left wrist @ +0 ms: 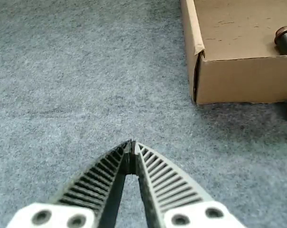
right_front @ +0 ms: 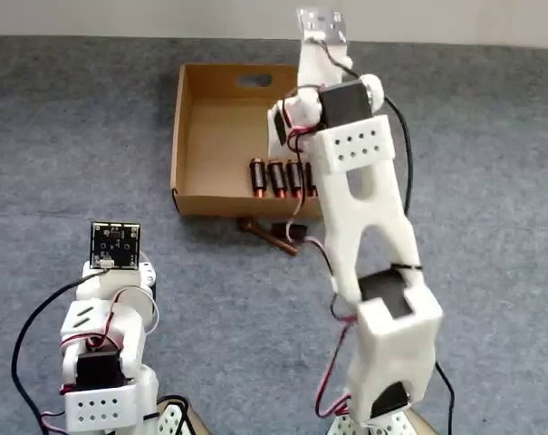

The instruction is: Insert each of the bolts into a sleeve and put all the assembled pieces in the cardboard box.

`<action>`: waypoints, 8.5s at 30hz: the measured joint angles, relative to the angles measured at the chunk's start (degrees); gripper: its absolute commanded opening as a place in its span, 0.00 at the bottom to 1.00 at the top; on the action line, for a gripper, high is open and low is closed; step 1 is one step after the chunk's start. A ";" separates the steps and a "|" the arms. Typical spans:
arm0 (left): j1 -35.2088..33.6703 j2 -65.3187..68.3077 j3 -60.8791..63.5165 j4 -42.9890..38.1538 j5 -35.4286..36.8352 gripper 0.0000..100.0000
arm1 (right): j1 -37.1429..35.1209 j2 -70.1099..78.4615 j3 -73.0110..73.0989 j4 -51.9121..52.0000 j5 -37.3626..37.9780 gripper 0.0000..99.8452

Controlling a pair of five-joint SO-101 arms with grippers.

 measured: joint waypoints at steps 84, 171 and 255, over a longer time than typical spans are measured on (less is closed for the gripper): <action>-0.09 0.00 0.00 0.00 0.00 0.01 | -1.58 -14.51 73.67 -47.91 0.97 0.01; -0.09 0.00 0.00 0.00 -0.88 0.01 | 5.10 -51.60 112.26 -47.21 23.56 0.01; 31.21 112.09 -64.70 -10.55 59.52 0.01 | 18.99 -91.87 117.36 -51.60 4.92 0.01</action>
